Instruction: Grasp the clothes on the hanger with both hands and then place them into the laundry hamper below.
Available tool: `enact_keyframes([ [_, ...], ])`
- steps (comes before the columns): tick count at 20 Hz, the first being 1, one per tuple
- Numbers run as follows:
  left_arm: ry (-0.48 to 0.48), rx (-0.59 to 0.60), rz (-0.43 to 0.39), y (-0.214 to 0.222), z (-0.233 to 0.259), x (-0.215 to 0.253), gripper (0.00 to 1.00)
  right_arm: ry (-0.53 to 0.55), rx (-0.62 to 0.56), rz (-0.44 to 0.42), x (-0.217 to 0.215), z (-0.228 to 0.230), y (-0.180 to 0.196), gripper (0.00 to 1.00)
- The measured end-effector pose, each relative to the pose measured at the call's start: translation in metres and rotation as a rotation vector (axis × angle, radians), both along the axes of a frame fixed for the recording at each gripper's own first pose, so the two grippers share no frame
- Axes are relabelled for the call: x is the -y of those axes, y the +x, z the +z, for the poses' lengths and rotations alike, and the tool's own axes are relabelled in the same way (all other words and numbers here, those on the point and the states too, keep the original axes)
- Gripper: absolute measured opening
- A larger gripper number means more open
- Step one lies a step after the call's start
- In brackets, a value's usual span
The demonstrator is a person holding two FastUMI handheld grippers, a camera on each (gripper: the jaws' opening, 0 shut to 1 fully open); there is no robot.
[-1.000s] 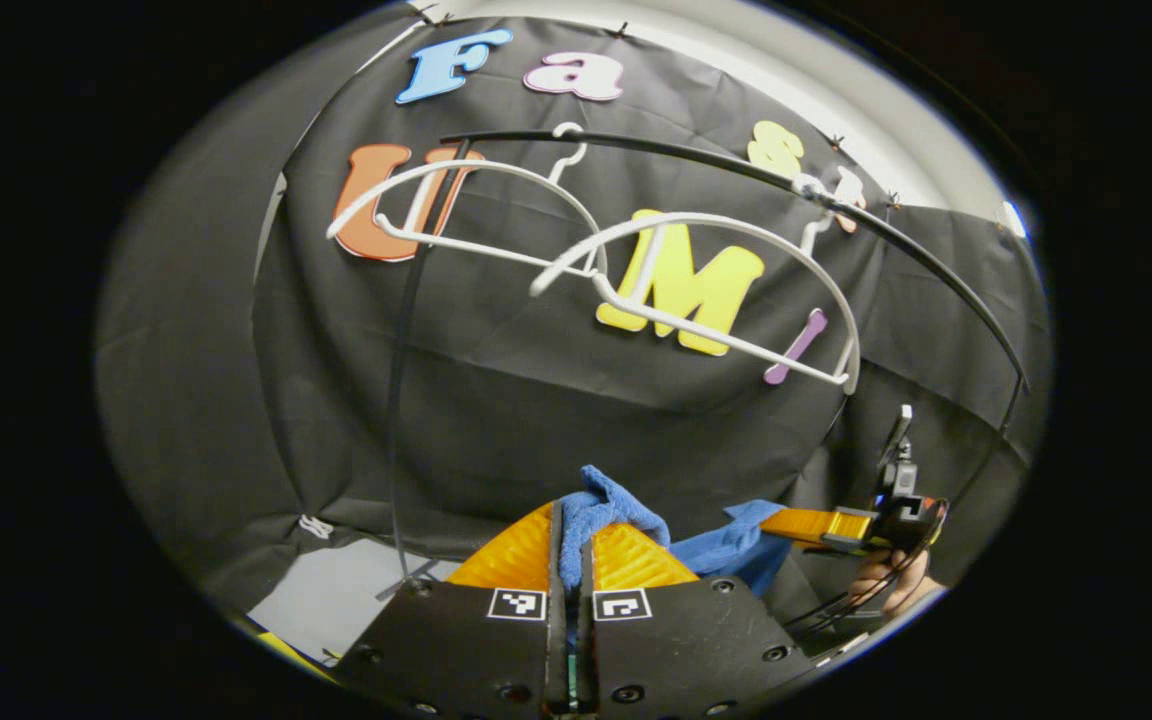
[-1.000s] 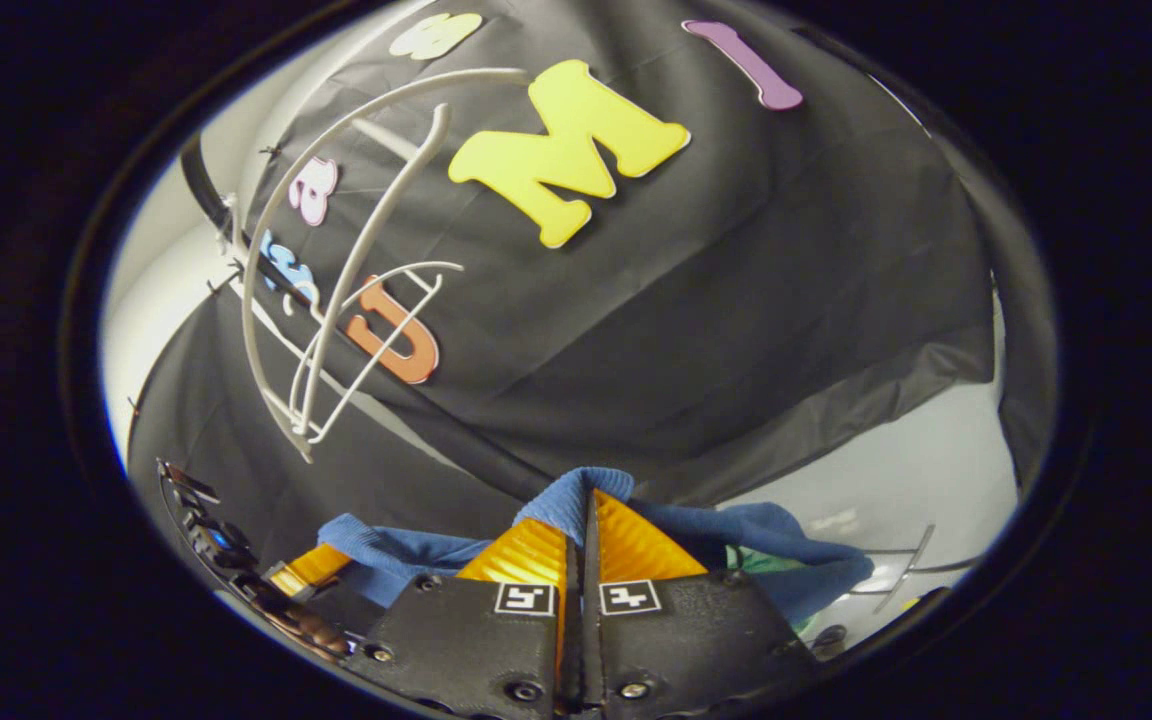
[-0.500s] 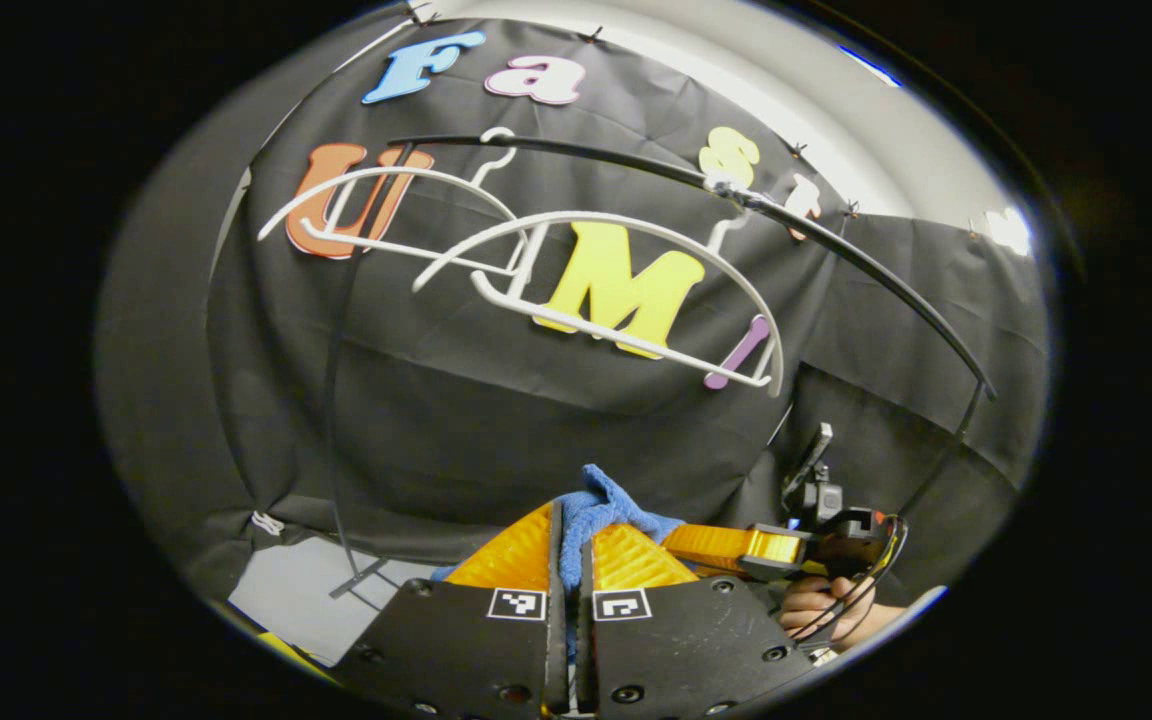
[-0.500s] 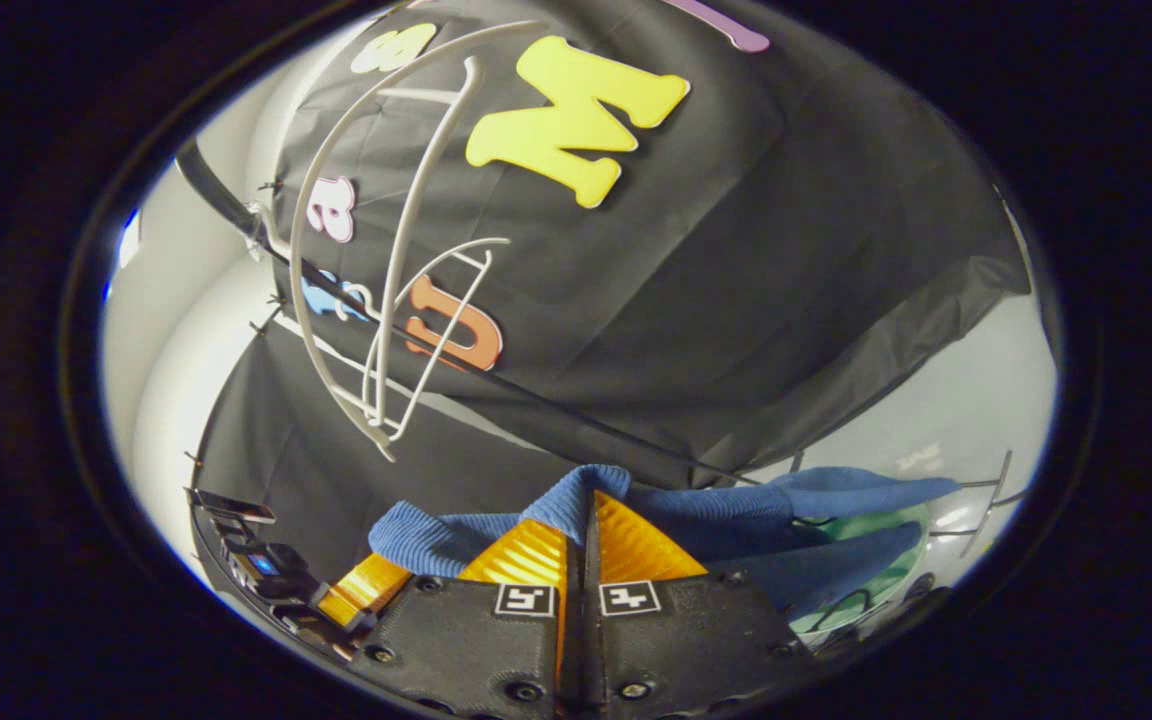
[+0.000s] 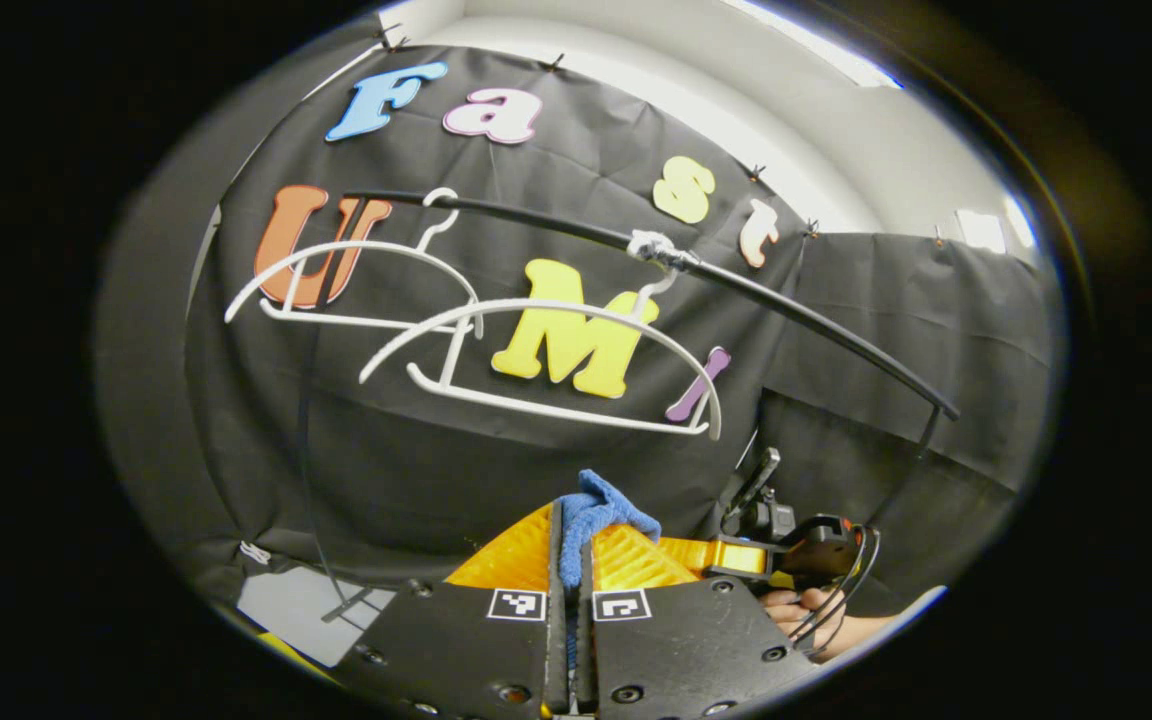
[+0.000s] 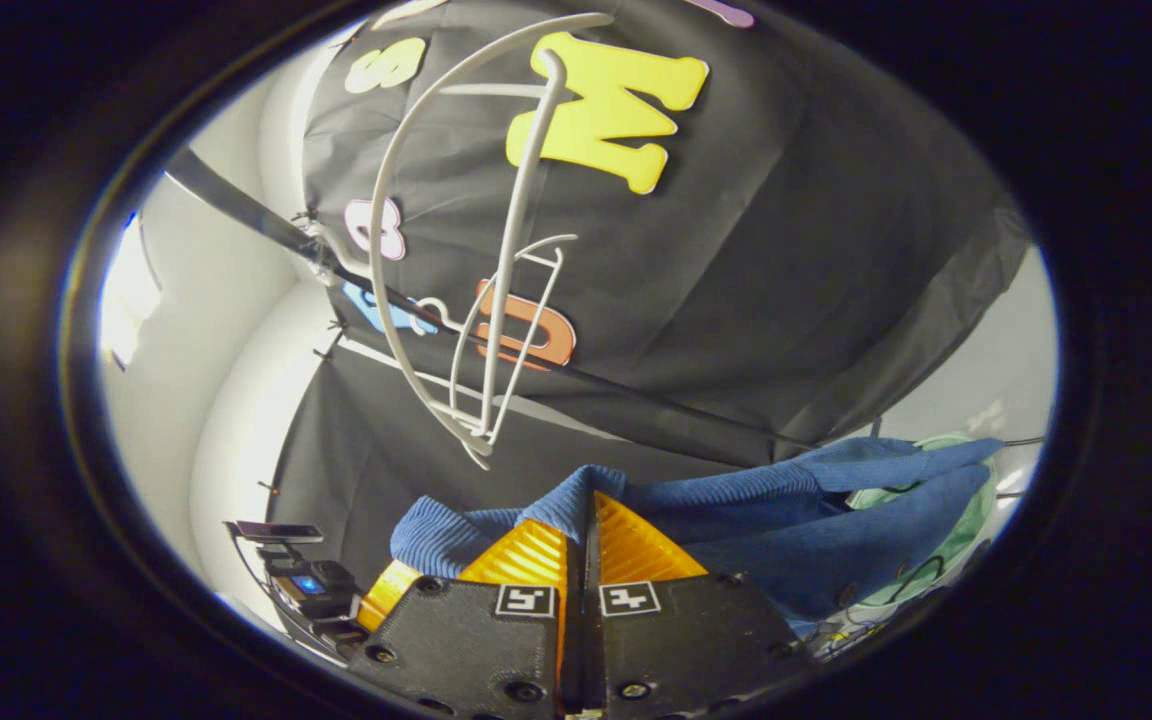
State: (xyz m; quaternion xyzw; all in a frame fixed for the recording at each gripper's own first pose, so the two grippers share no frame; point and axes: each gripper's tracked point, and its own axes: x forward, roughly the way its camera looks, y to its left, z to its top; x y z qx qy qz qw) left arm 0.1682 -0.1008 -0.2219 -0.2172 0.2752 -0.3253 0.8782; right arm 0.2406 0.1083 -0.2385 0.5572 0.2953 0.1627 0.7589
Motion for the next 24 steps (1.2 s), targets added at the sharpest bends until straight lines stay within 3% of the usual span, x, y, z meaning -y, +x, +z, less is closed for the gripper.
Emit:
enact_keyframes([
  [1, 0.003, 0.004, 0.006, 0.001, -0.001, -0.002, 0.04, 0.006, -0.006, 0.000, 0.001, -0.002, 0.000, 0.04],
  [4, 0.024, -0.024, 0.017, 0.003, -0.025, -0.003, 0.04, -0.001, -0.062, -0.014, 0.009, -0.032, 0.002, 0.04],
  [5, 0.026, -0.048, 0.018, 0.001, -0.038, -0.003, 0.09, -0.014, -0.091, -0.018, 0.013, -0.047, 0.002, 0.04],
  [6, 0.029, -0.074, 0.021, 0.001, -0.053, -0.003, 0.04, -0.028, -0.121, -0.025, 0.016, -0.063, 0.000, 0.03],
  [8, 0.050, -0.136, 0.015, -0.004, -0.085, 0.000, 0.03, -0.048, -0.189, -0.030, 0.022, -0.098, -0.002, 0.03],
  [16, 0.259, -0.330, -0.041, -0.044, -0.213, 0.003, 0.03, -0.104, -0.473, -0.074, 0.048, -0.234, -0.021, 0.04],
  [23, 0.388, -0.490, -0.069, -0.068, -0.283, 0.007, 0.04, -0.200, -0.700, -0.037, 0.045, -0.322, -0.036, 0.04],
  [24, 0.419, -0.521, -0.072, -0.074, -0.294, 0.005, 0.10, -0.232, -0.748, -0.025, 0.046, -0.329, -0.041, 0.04],
])
